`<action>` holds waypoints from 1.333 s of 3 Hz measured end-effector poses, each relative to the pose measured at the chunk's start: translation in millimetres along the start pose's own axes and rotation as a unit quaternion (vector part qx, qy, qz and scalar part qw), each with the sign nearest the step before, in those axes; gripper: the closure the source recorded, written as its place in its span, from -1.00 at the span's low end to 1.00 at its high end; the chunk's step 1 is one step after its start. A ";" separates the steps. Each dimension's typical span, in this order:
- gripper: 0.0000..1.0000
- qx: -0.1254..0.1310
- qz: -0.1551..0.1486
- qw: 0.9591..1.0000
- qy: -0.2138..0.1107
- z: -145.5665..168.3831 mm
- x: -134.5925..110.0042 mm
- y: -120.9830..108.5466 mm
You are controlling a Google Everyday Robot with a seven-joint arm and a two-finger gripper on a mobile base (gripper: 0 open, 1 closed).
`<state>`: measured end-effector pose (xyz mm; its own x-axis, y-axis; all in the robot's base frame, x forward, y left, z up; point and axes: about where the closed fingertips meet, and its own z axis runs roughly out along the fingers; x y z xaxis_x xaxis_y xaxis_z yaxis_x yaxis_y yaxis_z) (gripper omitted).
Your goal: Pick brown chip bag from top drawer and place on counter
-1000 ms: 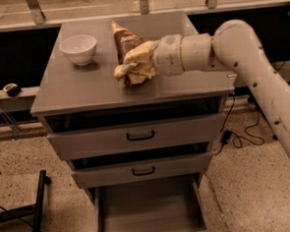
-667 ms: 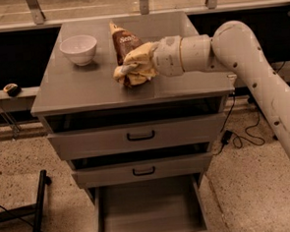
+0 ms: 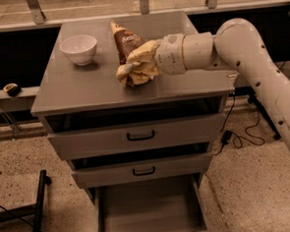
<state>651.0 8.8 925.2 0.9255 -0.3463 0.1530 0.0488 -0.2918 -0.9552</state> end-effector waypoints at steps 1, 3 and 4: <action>-0.73 0.016 0.014 0.999 0.029 -25.5 8.3 -12.7; -1.00 0.022 0.026 0.997 0.065 -57.7 12.1 -24.5; -1.00 0.021 0.025 0.996 0.088 -80.8 7.6 -31.7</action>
Offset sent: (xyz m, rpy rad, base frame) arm -0.0151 -0.0678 0.0536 0.0824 -0.0145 -0.1719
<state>626.2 -56.7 977.0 0.8468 -0.5123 0.1430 0.0228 -0.2336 -0.9721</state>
